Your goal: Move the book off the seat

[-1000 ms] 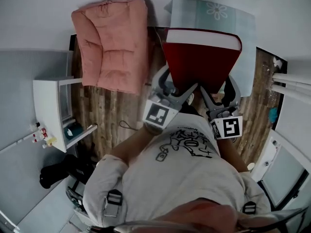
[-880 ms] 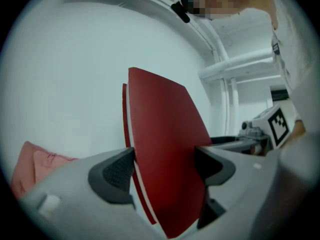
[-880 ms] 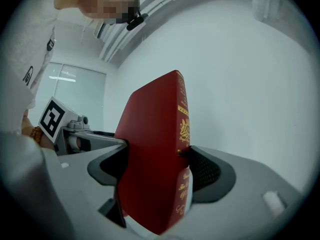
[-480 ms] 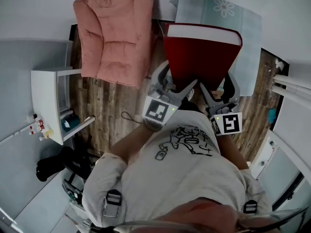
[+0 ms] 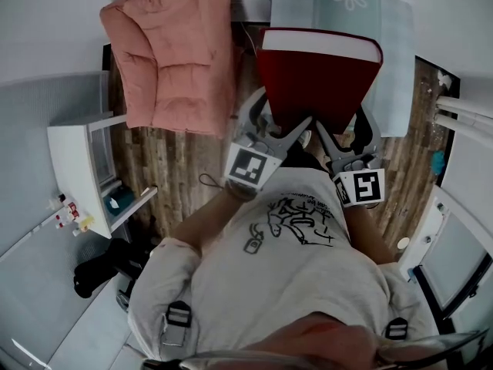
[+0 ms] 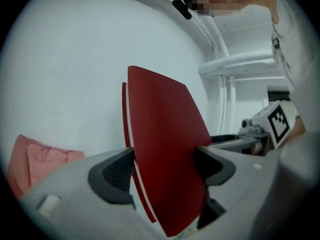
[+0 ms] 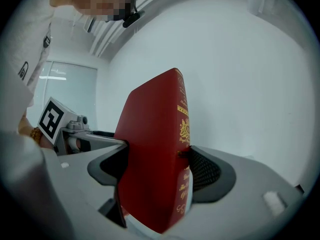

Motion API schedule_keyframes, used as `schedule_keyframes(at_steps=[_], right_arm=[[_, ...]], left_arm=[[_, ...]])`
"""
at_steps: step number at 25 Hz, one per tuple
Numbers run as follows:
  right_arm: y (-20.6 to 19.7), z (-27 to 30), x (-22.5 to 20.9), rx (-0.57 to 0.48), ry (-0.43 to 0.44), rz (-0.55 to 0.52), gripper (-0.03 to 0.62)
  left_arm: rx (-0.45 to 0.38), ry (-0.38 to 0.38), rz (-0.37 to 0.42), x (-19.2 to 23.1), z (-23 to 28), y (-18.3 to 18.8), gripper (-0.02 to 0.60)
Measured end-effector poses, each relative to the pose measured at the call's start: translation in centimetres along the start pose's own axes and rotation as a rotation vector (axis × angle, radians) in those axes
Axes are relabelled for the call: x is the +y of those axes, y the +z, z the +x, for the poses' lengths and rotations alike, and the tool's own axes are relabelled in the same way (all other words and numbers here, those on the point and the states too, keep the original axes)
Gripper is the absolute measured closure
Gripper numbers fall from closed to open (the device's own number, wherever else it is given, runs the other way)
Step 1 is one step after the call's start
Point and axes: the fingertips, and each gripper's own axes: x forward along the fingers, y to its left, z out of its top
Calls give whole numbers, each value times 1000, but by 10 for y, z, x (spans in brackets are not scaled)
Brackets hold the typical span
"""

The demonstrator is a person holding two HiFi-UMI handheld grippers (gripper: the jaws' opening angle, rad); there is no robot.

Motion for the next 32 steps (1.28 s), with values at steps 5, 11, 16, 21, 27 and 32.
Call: schedule_keyframes(at_steps=[5, 11, 16, 21, 27, 32], right_arm=[[-19, 9, -10, 23, -24, 10, 212], [-43, 25, -13, 65, -33, 28, 212], [-71, 40, -17, 110, -39, 43, 206], [-98, 52, -23, 152, -49, 71, 198], [-129, 67, -29, 206, -58, 96, 198], [-159, 75, -33, 253, -54, 127, 194]], left_arm=[[29, -31, 0, 7, 15, -18, 216], [62, -39, -34, 22, 25, -43, 215], [113, -46, -48, 36, 35, -74, 216], [159, -54, -66, 45, 44, -104, 215], [211, -66, -52, 56, 55, -135, 216], [256, -60, -85, 62, 60, -166, 216]])
